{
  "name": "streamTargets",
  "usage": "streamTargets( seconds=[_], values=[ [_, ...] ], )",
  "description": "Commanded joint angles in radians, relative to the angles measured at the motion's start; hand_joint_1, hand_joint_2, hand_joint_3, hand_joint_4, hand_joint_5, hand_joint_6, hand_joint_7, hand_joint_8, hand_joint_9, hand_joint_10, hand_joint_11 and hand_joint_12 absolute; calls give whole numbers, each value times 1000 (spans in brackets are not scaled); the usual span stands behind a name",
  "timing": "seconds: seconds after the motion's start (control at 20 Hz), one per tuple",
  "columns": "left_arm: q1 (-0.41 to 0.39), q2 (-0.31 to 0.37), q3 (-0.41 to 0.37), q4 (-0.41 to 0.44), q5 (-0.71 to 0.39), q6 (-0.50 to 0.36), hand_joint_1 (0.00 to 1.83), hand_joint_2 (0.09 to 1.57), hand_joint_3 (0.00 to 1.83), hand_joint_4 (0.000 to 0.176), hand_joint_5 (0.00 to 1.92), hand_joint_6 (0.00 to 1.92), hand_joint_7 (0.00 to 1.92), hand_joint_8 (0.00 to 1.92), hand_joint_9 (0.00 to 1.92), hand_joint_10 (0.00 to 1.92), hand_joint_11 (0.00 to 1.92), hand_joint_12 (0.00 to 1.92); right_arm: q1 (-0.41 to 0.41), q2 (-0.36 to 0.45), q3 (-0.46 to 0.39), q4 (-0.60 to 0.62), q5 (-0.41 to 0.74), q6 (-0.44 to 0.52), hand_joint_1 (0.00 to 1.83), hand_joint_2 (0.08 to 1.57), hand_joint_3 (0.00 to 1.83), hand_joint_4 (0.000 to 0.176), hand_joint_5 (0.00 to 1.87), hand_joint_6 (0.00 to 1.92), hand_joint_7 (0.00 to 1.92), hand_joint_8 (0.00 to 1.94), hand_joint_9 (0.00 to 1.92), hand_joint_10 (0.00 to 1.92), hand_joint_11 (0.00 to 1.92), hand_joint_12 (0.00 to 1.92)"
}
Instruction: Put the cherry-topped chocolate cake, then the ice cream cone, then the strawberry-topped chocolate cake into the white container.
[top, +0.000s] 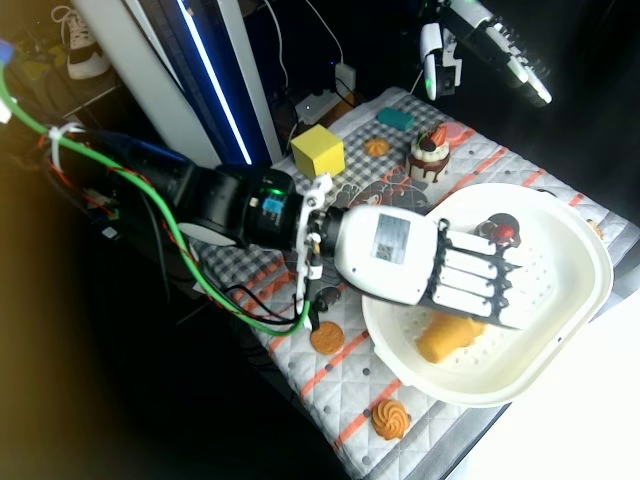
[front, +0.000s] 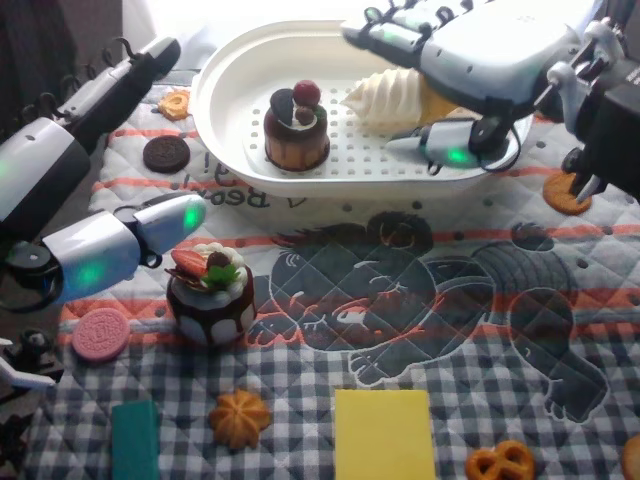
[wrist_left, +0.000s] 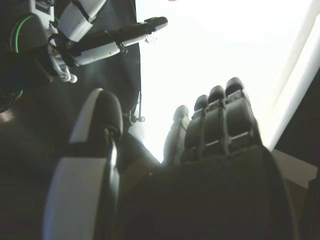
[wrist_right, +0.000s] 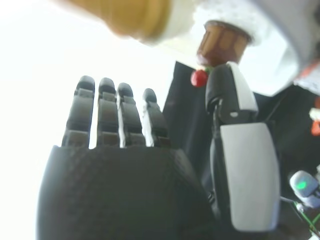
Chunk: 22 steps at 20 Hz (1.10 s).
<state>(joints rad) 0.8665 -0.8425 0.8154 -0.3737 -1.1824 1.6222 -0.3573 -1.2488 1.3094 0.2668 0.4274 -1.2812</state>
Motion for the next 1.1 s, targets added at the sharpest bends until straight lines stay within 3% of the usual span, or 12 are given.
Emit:
streamTargets(
  seconds=[0.0,0.15,0.2,0.3,0.4,0.5,0.6,0.65,0.75,0.85,0.9,1.05],
  values=[
    [1,18,-3,25,-123,-7,632,1182,0,105,2,0,0,0,0,0,0,0,-1,26,-15,-12,167,-1,606,1203,0,43,0,0,0,0,0,0,0,1172],
    [18,38,-19,26,-126,-7,644,1167,0,108,4,1,0,0,0,0,11,5,-43,98,-102,-43,245,-1,655,1191,0,48,0,0,0,0,31,34,0,1549],
    [22,43,-23,26,-125,-7,681,1163,0,80,11,4,0,0,0,0,16,9,-64,129,-135,-53,275,-1,634,1170,1,60,0,0,0,0,5,225,0,1641],
    [36,54,-31,28,-119,-7,750,1154,0,61,6,1,0,0,0,0,12,11,-117,190,-207,-63,349,-1,652,1164,1,58,0,0,0,0,0,226,0,1290],
    [48,63,-37,33,-98,-7,785,1147,0,70,7,2,0,0,0,0,5,3,-182,260,-292,-93,449,-1,617,1178,3,90,0,0,0,0,20,94,0,964],
    [54,68,-39,41,-65,-7,779,1147,0,49,6,1,0,0,0,0,0,0,-240,319,-359,-119,515,-1,599,1167,0,85,0,0,0,0,0,229,0,722],
    [55,72,-39,58,-15,-7,780,1143,0,0,0,0,0,0,0,0,1,1,-311,379,-421,-136,589,0,602,1167,0,94,0,0,0,0,0,201,0,554],
    [55,73,-39,65,3,-7,812,1123,0,0,16,6,10,3,0,0,0,0,-334,398,-443,-141,612,0,646,1177,2,82,0,0,0,0,0,149,0,481],
    [55,75,-38,83,62,-7,807,1144,0,54,0,0,0,0,0,0,0,0,-412,450,-494,-153,680,12,677,1166,0,68,0,0,0,0,11,146,0,737],
    [49,74,-33,103,130,-7,757,1128,0,83,1,0,0,0,0,0,13,7,-480,488,-524,-154,723,36,669,1151,0,57,0,0,0,0,24,95,0,620],
    [42,71,-28,115,174,-7,692,1113,0,81,0,0,0,0,0,0,12,8,-517,503,-533,-154,745,54,697,1148,0,16,0,0,19,5,69,113,0,747],
    [20,52,-9,131,255,-7,794,1074,0,89,0,0,0,0,0,0,51,32,-568,521,-541,-148,789,89,698,1163,8,0,0,0,47,5,114,152,0,986]
  ],
)
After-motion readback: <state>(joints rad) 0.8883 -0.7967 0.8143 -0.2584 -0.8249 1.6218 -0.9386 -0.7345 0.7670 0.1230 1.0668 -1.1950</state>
